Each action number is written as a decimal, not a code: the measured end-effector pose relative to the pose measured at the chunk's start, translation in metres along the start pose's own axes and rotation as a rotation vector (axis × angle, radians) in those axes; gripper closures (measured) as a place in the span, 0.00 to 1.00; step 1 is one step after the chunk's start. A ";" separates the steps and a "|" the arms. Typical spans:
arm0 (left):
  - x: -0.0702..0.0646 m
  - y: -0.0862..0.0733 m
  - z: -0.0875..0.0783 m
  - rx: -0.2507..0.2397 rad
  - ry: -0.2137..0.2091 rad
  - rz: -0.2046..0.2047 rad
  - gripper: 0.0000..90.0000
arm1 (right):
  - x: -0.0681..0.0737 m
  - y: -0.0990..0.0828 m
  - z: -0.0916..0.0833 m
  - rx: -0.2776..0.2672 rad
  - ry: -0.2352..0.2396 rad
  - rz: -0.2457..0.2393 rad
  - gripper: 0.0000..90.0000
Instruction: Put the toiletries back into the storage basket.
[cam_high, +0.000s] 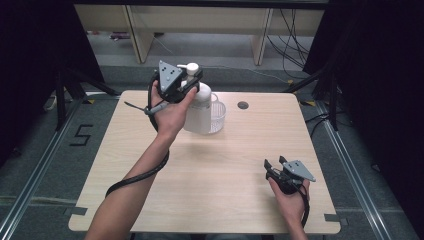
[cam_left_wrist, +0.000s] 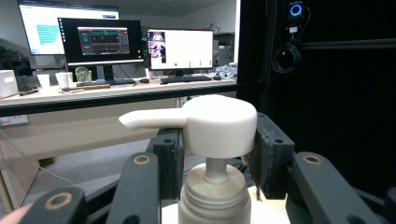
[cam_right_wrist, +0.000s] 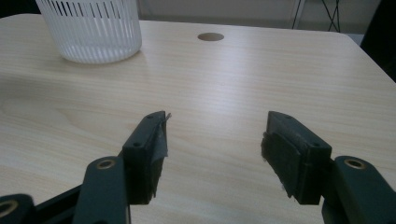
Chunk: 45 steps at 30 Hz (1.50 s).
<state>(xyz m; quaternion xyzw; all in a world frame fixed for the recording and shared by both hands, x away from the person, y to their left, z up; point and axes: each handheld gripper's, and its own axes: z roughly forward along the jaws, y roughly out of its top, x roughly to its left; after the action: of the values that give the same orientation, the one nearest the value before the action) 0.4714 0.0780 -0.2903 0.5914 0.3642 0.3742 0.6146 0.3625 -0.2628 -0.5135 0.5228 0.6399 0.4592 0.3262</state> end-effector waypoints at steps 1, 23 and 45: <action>0.000 0.000 0.001 0.002 0.001 0.001 0.66 | 0.000 0.000 0.000 0.001 -0.005 -0.001 0.45; 0.002 0.003 0.015 0.001 0.023 -0.030 0.66 | -0.001 0.000 -0.001 0.006 -0.008 0.001 0.45; 0.002 0.011 0.031 -0.020 0.010 -0.012 0.66 | -0.002 0.000 0.000 0.003 0.002 -0.009 0.45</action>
<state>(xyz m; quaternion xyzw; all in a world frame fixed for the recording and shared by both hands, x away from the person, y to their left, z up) 0.4996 0.0660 -0.2781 0.5809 0.3671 0.3771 0.6209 0.3632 -0.2645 -0.5134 0.5199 0.6431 0.4576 0.3267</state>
